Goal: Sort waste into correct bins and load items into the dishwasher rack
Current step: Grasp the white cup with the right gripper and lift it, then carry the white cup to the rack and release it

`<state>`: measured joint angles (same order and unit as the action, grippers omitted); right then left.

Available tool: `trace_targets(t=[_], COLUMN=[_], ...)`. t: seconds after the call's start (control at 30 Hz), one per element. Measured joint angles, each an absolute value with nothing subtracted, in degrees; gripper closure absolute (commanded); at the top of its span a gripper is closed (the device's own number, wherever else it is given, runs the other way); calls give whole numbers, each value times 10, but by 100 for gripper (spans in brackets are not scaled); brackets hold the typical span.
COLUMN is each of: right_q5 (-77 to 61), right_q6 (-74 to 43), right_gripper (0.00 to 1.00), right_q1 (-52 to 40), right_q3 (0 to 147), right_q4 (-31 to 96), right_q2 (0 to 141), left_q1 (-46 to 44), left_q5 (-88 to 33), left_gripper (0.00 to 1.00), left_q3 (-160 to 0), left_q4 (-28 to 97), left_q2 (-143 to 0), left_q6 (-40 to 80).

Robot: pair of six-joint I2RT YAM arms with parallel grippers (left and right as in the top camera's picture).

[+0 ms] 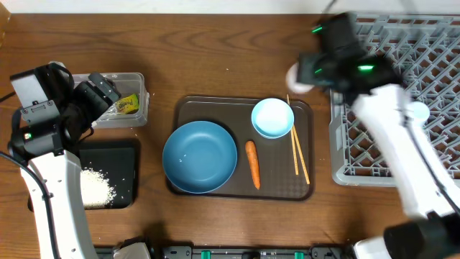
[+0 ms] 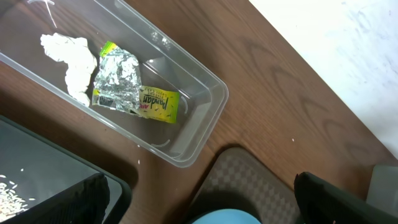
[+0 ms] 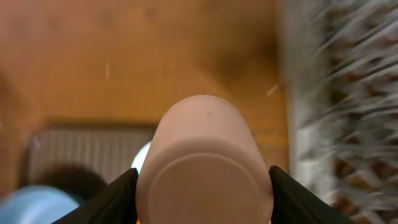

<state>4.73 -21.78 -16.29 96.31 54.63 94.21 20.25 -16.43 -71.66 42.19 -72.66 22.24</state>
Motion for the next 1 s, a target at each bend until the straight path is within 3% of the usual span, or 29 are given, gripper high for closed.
trace_targets(t=[0.4, 0.63, 0.73, 0.8, 0.87, 1.0], right_q5=[53, 60, 60, 60, 61, 60], right_q6=[-192, -186, -186, -185, -185, -182], right_gripper=[42, 41, 32, 20, 13, 9], right_q1=[128, 241, 277, 292, 302, 307], right_q3=[999, 999, 999, 999, 999, 998], right_q4=[559, 559, 562, 566, 569, 573], right_q2=[916, 942, 967, 984, 999, 1014], left_q1=[203, 203, 203, 203, 203, 203], left_q5=[-164, -164, -164, -164, -164, -164], left_gripper=[2, 2, 2, 2, 2, 2], left_q3=[-717, -717, -717, -717, -717, -717], left_q4=[422, 422, 422, 422, 422, 422], left_q2=[-727, -727, -727, -727, -727, -727], left_q6=[222, 222, 222, 222, 222, 222])
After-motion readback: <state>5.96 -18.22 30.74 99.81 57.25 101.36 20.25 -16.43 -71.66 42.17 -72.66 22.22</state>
